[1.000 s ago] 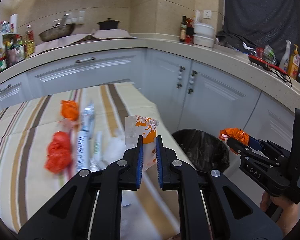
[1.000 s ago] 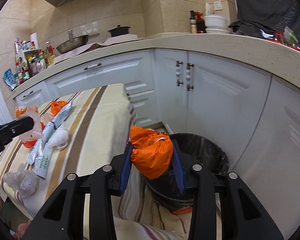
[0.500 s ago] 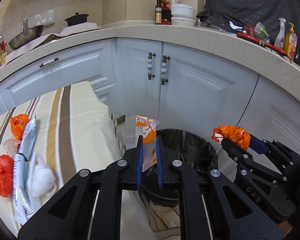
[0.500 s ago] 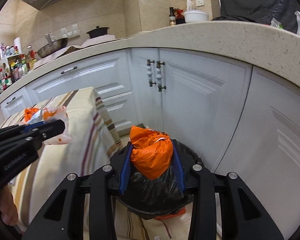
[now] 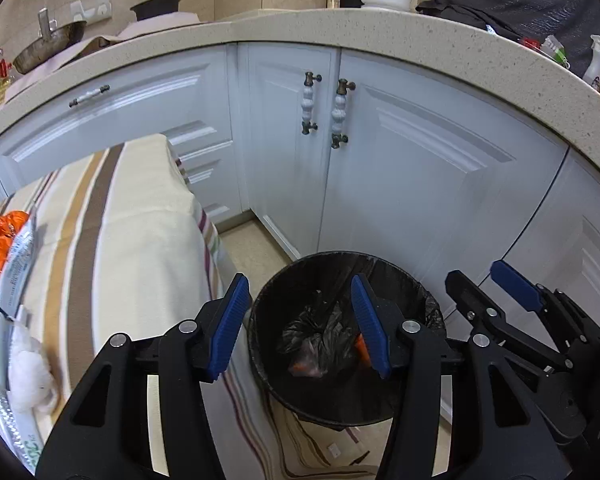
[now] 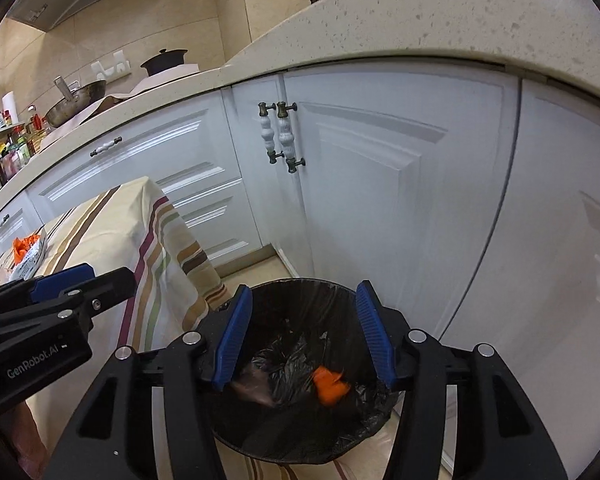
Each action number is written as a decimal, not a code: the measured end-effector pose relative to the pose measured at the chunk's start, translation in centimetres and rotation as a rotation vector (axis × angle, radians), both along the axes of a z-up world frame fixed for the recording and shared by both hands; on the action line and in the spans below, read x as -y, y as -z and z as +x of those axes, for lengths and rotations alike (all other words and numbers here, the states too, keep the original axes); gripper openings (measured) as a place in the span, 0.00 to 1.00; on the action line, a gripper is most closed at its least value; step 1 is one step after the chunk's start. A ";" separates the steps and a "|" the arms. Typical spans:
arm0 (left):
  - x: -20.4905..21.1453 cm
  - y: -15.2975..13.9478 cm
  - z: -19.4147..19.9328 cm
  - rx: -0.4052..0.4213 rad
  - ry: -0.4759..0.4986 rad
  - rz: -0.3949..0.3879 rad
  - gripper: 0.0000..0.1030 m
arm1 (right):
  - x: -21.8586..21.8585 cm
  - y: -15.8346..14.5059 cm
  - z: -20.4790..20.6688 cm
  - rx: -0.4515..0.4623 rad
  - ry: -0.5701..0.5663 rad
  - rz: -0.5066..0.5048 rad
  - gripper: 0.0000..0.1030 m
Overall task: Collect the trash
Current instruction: 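Carry both items over the bin and open both grippers to drop them, then move both tools back over the table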
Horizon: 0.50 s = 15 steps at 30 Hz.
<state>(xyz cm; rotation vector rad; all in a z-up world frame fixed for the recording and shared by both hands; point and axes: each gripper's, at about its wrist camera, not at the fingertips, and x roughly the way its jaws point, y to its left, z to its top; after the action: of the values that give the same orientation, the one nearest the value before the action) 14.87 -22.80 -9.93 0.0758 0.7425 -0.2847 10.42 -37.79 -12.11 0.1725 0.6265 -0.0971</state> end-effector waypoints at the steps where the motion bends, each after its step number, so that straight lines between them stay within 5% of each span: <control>1: -0.1 -0.2 -0.2 0.010 -0.003 0.004 0.50 | -0.2 -0.2 -0.4 0.002 0.002 -0.007 0.53; 15: -9.4 -5.5 -7.2 0.122 -0.100 -0.019 0.58 | -4.6 -4.3 -5.0 0.059 -0.021 -0.006 0.60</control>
<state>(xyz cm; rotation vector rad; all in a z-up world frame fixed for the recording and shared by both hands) 7.67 -13.37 -4.39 0.0374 0.6207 -0.1901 5.46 -33.17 -7.86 0.1619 0.5691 -0.0733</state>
